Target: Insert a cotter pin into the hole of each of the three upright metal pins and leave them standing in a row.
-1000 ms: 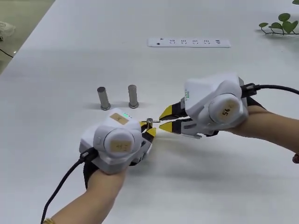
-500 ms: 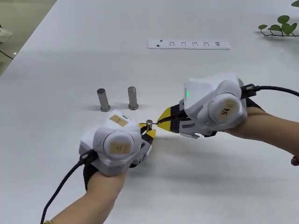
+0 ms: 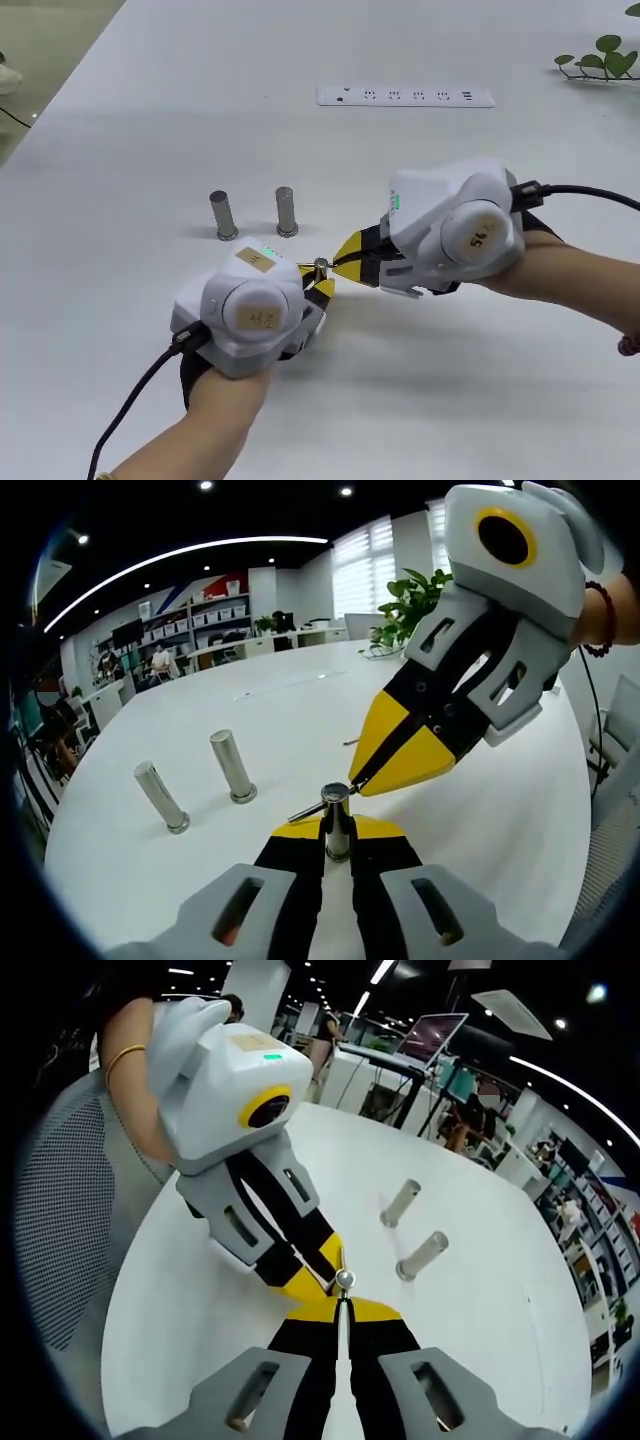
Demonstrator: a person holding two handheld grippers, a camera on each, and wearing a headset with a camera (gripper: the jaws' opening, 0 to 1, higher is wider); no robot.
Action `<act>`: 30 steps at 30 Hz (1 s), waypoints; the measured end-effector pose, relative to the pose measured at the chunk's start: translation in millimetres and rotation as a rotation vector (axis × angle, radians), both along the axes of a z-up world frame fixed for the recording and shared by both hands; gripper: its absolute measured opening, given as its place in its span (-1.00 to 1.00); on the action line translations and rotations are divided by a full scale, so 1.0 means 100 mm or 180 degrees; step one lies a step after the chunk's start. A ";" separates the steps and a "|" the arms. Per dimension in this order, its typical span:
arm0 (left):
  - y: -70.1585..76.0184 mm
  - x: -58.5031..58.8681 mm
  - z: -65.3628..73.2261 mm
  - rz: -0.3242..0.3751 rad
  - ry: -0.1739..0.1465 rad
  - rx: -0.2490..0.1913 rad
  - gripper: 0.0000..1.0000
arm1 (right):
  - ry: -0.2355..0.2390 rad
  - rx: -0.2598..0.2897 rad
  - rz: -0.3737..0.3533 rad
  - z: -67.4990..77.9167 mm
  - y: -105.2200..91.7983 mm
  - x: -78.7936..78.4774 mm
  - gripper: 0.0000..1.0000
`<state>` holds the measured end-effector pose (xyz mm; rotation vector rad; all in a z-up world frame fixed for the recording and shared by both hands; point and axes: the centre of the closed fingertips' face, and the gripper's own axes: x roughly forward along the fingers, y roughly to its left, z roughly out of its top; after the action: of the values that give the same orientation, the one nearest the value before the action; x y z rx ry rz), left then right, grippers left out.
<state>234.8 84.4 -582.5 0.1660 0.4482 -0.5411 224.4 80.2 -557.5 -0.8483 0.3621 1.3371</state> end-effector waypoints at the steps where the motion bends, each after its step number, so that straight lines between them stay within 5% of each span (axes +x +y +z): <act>1: 0.00 0.00 0.00 0.0001 0.0000 0.0000 -0.89 | -0.0001 0.0003 0.0002 0.00 0.00 0.00 -1.00; 11: 0.00 0.00 0.00 -0.0018 -0.0010 0.0004 -0.89 | 0.0098 0.0160 -0.0139 0.03 -0.01 0.00 -0.91; 22: 0.01 0.03 0.01 -0.0035 0.0035 -0.0019 -0.89 | 0.0616 0.0705 -0.0849 0.13 -0.17 0.08 -0.60; 30: 0.07 0.04 0.01 -0.0049 0.0093 -0.0001 -0.90 | 0.0754 0.0923 -0.1134 0.17 -0.31 0.09 -0.44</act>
<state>238.8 91.3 -581.4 0.1615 0.4755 -0.5592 233.5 49.1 -540.7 -0.3624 0.4667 1.1217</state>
